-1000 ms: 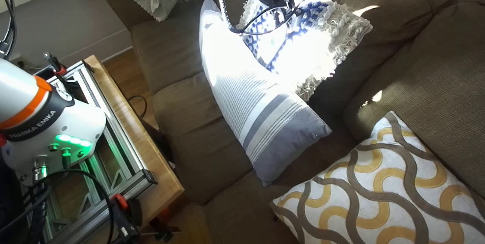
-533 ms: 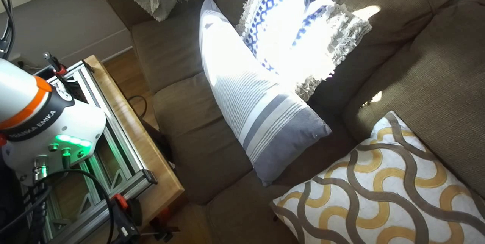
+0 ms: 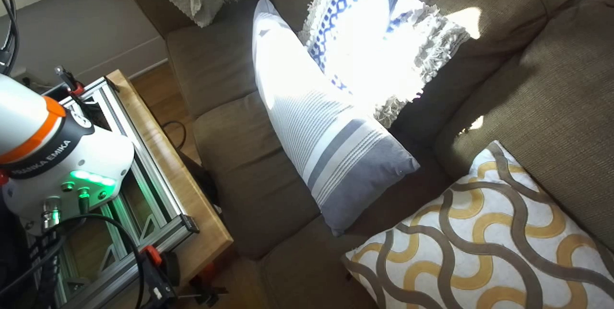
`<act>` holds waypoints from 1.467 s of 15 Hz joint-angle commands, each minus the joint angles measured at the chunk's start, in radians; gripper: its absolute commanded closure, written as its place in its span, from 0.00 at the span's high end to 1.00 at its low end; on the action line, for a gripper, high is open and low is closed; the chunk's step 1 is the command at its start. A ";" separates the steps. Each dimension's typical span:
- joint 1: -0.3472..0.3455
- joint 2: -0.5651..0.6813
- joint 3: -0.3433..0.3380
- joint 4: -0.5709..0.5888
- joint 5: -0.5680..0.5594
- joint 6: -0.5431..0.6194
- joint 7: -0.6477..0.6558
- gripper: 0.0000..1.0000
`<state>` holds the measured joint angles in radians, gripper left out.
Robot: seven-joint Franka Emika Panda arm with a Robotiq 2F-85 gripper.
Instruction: Remove the black remote from behind the grey pillow and put it on the white and blue pillow
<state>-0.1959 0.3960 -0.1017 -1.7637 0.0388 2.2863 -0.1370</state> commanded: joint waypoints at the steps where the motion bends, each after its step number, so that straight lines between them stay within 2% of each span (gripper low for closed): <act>1: -0.011 0.028 0.000 -0.009 0.020 0.045 0.001 0.27; 10: -0.028 0.090 0.008 0.129 0.044 0.058 -0.005 0.27; 22: -0.054 0.290 0.036 0.329 0.054 0.075 -0.024 0.27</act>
<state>-0.2224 0.6300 -0.0886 -1.4977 0.0682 2.3494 -0.1375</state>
